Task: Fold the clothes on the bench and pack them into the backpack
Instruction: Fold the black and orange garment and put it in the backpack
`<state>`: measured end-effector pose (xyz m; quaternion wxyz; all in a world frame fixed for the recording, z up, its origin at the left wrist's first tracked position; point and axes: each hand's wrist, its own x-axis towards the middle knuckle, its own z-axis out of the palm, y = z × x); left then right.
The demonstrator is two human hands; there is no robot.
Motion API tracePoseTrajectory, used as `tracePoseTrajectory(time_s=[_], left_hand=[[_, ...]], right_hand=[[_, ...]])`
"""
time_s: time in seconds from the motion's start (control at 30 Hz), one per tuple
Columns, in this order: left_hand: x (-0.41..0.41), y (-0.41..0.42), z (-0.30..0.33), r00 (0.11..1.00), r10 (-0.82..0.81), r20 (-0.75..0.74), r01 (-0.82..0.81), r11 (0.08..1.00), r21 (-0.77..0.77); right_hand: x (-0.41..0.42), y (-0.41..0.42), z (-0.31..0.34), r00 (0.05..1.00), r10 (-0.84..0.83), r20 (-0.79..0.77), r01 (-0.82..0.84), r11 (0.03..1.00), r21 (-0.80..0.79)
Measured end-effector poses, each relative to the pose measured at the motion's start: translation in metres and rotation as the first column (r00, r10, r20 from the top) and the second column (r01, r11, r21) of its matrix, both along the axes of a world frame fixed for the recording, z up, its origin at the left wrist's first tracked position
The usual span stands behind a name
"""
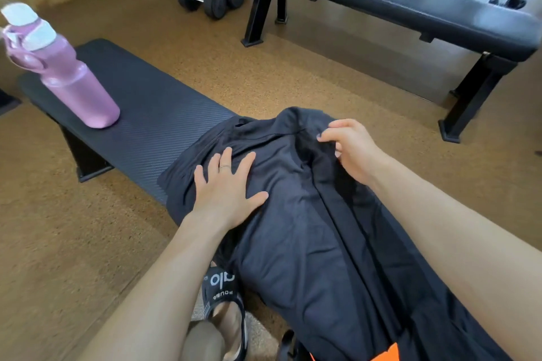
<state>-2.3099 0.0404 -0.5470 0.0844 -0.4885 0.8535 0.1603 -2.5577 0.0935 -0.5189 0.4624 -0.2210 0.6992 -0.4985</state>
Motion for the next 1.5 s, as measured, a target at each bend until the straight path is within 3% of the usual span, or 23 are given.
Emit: tracePoseTrajectory(time_s=[0.03,0.1,0.27,0.33,0.47,0.6,0.67,0.77,0.87,1.07,1.13,1.3,1.5], left_hand=[[-0.004,0.002,0.001,0.999,-0.010,-0.043,0.011,1.000,0.003],[-0.011,0.005,0.003,0.992,-0.014,-0.129,0.015,1.000,0.008],[-0.021,0.004,0.006,0.966,0.014,-0.259,-0.018,1.000,-0.013],[-0.026,0.004,0.007,0.940,0.049,-0.338,-0.036,0.998,0.044],[-0.037,0.005,0.015,0.765,0.232,-0.601,-0.073,0.958,0.277],[-0.044,0.001,0.023,0.704,0.238,-0.669,-0.106,0.967,0.233],[-0.046,-0.003,0.021,0.752,0.136,-0.645,-0.071,0.990,0.126],[-0.042,-0.005,0.011,0.925,0.009,-0.379,0.019,0.997,0.072],[-0.031,-0.002,-0.001,0.994,-0.064,-0.085,0.073,0.993,0.098],[-0.030,-0.005,0.004,0.996,-0.023,-0.088,0.015,0.996,-0.089],[-0.029,-0.005,0.005,0.995,-0.016,-0.100,0.003,0.992,-0.128],[-0.025,-0.014,0.001,0.982,-0.049,-0.180,-0.001,0.964,-0.267],[-0.023,-0.017,-0.015,0.968,-0.179,-0.177,0.142,0.969,-0.202]], right_hand=[[-0.003,0.000,0.000,0.990,0.021,0.137,-0.016,0.999,-0.035],[-0.007,-0.001,0.003,0.975,-0.038,0.218,0.054,0.996,-0.070],[-0.021,0.009,0.015,0.944,-0.316,0.098,0.322,0.946,-0.045],[-0.027,0.017,0.021,0.915,-0.366,0.170,0.384,0.919,-0.092],[-0.021,0.035,0.031,0.868,-0.285,0.407,0.373,0.915,-0.155],[0.000,0.060,0.032,0.886,-0.167,0.433,0.278,0.938,-0.207],[0.008,0.070,0.026,0.959,-0.104,0.264,0.147,0.978,-0.150],[0.012,0.078,0.014,0.990,0.108,-0.095,-0.092,0.983,0.159],[0.008,0.082,0.017,0.932,0.311,-0.185,-0.224,0.898,0.378],[-0.002,0.064,0.019,0.880,0.360,-0.310,-0.187,0.862,0.471],[-0.005,0.056,0.014,0.893,0.267,-0.362,-0.100,0.903,0.419],[-0.003,0.041,0.029,0.989,-0.019,-0.145,0.035,0.993,0.111],[-0.010,0.029,0.053,0.994,-0.111,-0.015,0.106,0.980,-0.170]])
